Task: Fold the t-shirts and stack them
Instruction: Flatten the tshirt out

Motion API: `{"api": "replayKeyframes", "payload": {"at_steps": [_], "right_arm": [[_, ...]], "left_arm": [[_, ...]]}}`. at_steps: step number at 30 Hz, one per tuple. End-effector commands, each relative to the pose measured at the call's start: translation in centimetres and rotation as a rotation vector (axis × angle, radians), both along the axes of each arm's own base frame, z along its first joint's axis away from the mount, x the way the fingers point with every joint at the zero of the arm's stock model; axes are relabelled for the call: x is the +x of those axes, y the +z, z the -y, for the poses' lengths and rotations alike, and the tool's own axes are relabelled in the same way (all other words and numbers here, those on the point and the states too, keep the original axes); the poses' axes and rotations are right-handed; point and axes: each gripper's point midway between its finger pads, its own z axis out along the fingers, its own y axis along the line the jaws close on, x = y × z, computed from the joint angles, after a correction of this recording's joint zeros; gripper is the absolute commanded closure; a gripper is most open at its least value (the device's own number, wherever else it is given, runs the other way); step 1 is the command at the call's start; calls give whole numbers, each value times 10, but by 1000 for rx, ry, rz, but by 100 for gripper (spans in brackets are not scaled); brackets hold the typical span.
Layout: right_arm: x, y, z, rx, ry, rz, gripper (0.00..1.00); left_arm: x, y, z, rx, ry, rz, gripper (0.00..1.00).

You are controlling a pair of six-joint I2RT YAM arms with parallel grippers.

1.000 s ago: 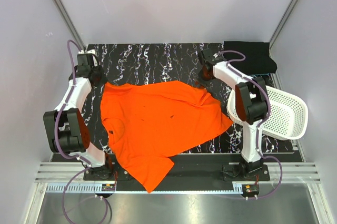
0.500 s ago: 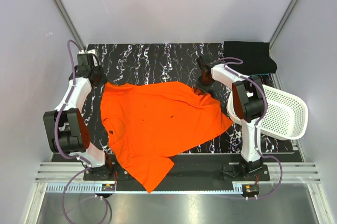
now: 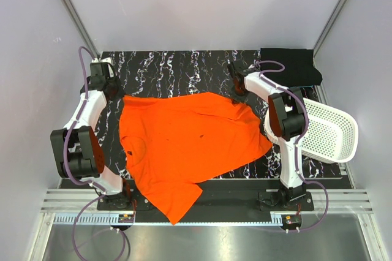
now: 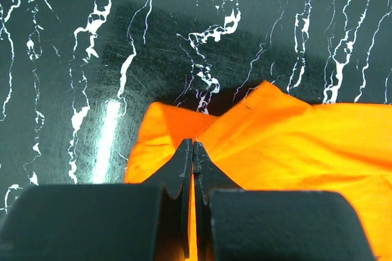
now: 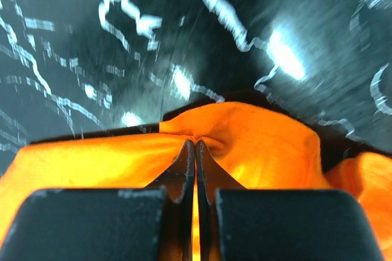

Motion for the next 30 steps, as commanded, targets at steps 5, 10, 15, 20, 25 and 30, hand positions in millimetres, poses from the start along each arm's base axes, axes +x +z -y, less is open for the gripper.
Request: {"api": "replayKeyframes", "payload": {"at_steps": [5,10,15,20,25,30], "right_arm": [[48,45,31,-116,-138,211,100],[63,51,36,-104,-176,261,100],[81,68,41,-74,-177,333,91],[91,71,40,-53,-173,343,71],[95,70,25,17,-124,327,68],[89,62,0,108,-11,277,68]], "left_arm": [[2,13,-10,49,37,33,100],[0,8,-14,71,48,14,100],[1,5,-14,67,53,5,100],[3,5,-11,51,47,7,100],[3,5,-12,51,47,5,100],[5,9,-2,16,10,10,100]]}}
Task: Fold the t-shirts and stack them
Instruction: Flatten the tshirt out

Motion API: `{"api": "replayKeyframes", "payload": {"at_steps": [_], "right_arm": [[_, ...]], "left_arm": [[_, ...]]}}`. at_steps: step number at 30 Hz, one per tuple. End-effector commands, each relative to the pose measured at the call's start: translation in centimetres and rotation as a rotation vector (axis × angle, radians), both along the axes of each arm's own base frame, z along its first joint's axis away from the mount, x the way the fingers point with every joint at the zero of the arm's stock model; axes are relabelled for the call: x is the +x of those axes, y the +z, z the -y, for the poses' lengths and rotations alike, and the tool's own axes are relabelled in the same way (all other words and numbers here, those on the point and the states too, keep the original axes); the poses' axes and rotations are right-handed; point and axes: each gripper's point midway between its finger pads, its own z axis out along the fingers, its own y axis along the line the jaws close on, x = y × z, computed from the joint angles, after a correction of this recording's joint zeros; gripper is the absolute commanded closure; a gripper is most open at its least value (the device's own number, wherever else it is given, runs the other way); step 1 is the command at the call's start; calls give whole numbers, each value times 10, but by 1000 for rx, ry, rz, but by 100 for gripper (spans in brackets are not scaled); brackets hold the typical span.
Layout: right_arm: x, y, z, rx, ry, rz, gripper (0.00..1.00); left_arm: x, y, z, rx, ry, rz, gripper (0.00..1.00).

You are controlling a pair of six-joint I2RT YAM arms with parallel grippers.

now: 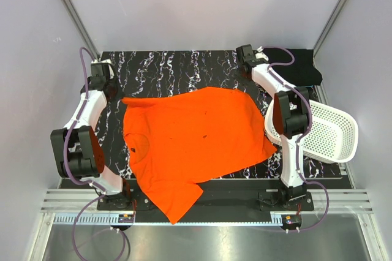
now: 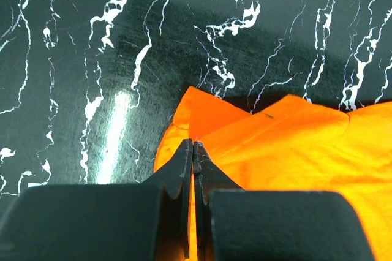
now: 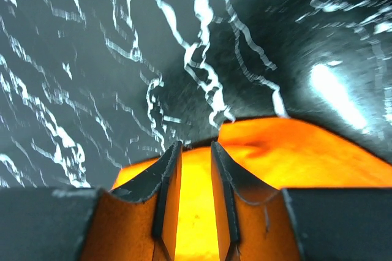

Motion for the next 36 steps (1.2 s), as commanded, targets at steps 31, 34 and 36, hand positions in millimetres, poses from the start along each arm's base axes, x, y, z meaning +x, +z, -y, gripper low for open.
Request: {"api": "replayKeyframes", "payload": {"at_steps": [31,34,36], "right_arm": [[-58,50,-19,0,297,-50,64],[-41,34,-26,6,304,-82,65],[-29,23,-31,2,318,-89,65]], "left_arm": [[-150,27,163,-427,-350,106,100],[-156,15,166,-432,-348,75,100],[-157,13,167,-428,-349,77,100]]}}
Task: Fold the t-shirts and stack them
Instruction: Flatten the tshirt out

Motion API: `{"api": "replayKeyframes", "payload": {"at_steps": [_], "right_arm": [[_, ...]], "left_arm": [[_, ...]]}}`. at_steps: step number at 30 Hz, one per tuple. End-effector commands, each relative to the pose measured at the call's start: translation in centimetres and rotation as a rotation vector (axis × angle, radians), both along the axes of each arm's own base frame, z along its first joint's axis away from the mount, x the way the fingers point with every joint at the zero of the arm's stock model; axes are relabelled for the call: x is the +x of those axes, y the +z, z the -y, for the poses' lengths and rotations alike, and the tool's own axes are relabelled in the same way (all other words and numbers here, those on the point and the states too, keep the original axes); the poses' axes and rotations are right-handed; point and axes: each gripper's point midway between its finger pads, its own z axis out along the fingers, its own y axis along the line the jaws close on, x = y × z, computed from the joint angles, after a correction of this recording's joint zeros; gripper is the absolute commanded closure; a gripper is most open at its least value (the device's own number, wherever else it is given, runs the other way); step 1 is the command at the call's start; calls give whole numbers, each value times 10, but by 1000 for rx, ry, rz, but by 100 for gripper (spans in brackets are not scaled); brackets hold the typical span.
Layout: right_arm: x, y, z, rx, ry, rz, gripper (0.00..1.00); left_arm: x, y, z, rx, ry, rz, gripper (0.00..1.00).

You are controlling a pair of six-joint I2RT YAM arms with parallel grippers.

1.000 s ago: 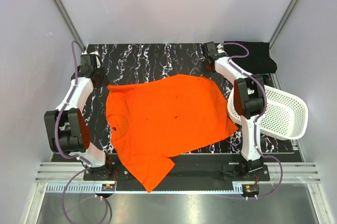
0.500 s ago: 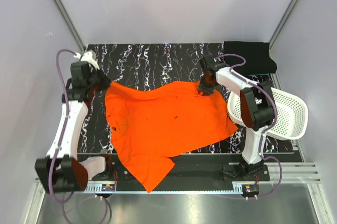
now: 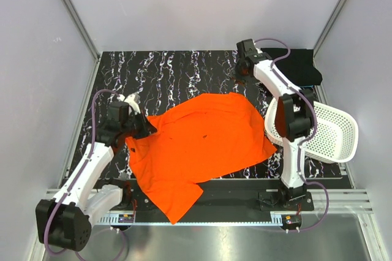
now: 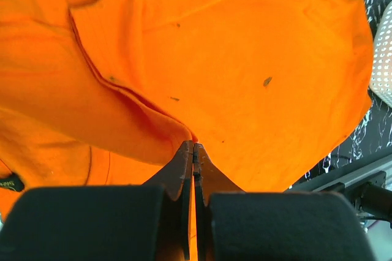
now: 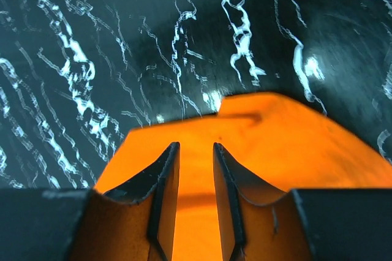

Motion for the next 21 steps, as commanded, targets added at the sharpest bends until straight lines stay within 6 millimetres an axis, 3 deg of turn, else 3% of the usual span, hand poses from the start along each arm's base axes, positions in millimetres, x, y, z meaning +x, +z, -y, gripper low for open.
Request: {"api": "replayKeyframes", "payload": {"at_steps": [1,2,4,5,6,21], "right_arm": [[10,-21,-8,-19,32,-44,65],[12,-34,-9,-24,33,-66,65],[19,-33,-12,-21,23,-71,67],[13,-51,-9,-30,1,-138,68],[17,-46,-11,-22,-9,-135,68],[12,-82,-16,8,-80,-226,69]], "left_arm": [[4,12,6,-33,-1,53,100],[4,12,6,-29,-2,55,100],[5,14,6,-26,-8,61,100],[5,15,6,-24,-10,64,100],[6,16,6,-23,-10,68,100],[10,18,2,11,-12,95,100]]}}
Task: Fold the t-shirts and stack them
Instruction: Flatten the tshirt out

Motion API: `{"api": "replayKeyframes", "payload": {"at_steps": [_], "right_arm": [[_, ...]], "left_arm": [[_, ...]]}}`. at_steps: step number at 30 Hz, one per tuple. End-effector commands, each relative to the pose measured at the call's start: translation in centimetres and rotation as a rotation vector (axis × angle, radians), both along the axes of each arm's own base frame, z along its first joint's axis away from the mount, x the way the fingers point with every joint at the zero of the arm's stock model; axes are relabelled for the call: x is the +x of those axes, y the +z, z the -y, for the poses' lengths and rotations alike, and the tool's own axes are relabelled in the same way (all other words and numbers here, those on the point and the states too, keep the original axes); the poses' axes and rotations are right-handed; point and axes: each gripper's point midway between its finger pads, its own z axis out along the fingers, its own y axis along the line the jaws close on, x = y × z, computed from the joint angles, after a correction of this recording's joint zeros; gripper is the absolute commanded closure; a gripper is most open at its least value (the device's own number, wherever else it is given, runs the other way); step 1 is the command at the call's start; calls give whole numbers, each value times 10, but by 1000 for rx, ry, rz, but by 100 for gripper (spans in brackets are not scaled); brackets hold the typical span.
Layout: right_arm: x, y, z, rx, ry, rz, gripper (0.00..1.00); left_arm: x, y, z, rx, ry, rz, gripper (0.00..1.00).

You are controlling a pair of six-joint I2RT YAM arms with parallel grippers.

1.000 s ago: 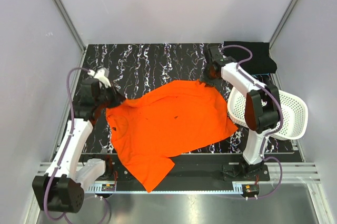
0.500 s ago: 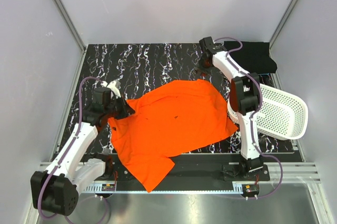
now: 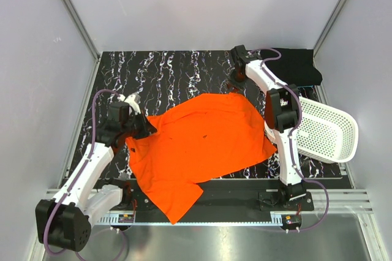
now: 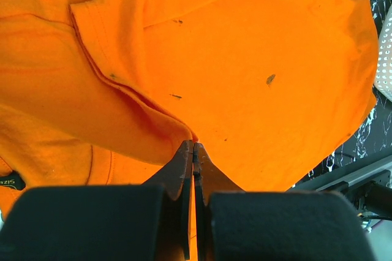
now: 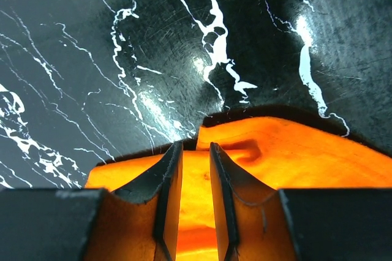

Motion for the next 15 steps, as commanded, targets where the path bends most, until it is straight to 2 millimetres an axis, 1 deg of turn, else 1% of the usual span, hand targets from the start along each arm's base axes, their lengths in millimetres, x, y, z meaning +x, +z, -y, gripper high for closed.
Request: {"api": "replayKeyframes", "payload": {"at_steps": [1,7,12,15], "right_arm": [[2,-4,-8,23,-11,-14,69],[-1,-15,-9,29,-20,-41,69],[-2,-26,-4,1,-29,-56,69],[-7,-39,0,-22,-32,-89,68]], "left_arm": [[12,22,1,-1,-2,99,100],[13,22,-1,9,7,103,100],[14,22,-2,16,9,106,100],[14,22,-3,18,9,106,100]]}}
